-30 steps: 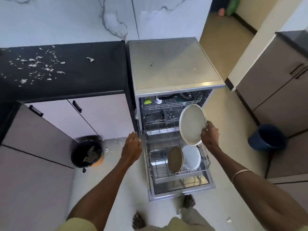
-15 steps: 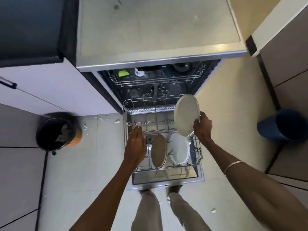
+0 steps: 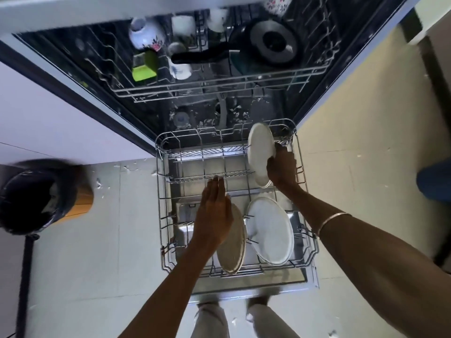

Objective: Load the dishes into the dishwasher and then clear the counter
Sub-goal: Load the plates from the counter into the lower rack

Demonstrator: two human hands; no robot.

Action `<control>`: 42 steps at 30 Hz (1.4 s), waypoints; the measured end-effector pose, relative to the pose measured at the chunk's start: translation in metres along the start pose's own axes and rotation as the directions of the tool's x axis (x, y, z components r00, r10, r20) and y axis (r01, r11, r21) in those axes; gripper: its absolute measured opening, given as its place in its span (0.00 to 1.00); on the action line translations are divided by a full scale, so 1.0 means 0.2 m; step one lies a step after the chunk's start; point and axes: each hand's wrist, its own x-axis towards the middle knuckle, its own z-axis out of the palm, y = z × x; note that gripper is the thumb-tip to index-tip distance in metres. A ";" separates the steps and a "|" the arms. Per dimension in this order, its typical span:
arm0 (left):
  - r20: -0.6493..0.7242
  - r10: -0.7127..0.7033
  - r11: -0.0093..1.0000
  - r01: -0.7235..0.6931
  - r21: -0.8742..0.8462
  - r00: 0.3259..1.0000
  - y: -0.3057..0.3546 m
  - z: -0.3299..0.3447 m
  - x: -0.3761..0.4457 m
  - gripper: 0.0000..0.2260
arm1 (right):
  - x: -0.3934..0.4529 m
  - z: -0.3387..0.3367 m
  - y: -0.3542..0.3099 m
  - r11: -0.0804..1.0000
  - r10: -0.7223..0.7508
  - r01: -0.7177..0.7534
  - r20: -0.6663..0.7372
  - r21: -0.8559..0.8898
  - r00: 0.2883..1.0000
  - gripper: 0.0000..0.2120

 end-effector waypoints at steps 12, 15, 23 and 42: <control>0.048 -0.030 1.000 0.029 0.004 0.998 -0.03 0.02 -0.05 0.24 | 0.01 0.09 0.15 0.996 0.030 -0.038 0.095 0.082 0.995 0.24; 0.023 -0.022 1.000 0.022 0.019 0.999 -0.04 -0.07 -0.06 0.24 | -0.02 0.07 0.15 0.993 0.061 -0.069 0.091 0.092 0.994 0.31; -0.051 -0.021 0.999 0.022 0.030 0.998 0.07 -0.42 -0.23 0.32 | -0.36 -0.31 0.07 1.000 0.011 -0.013 0.087 0.028 0.996 0.32; -0.161 -0.146 0.988 0.154 0.035 0.976 0.43 -1.48 -0.99 0.24 | -1.18 -1.23 -0.79 0.858 -0.371 0.454 0.321 -0.240 0.871 0.27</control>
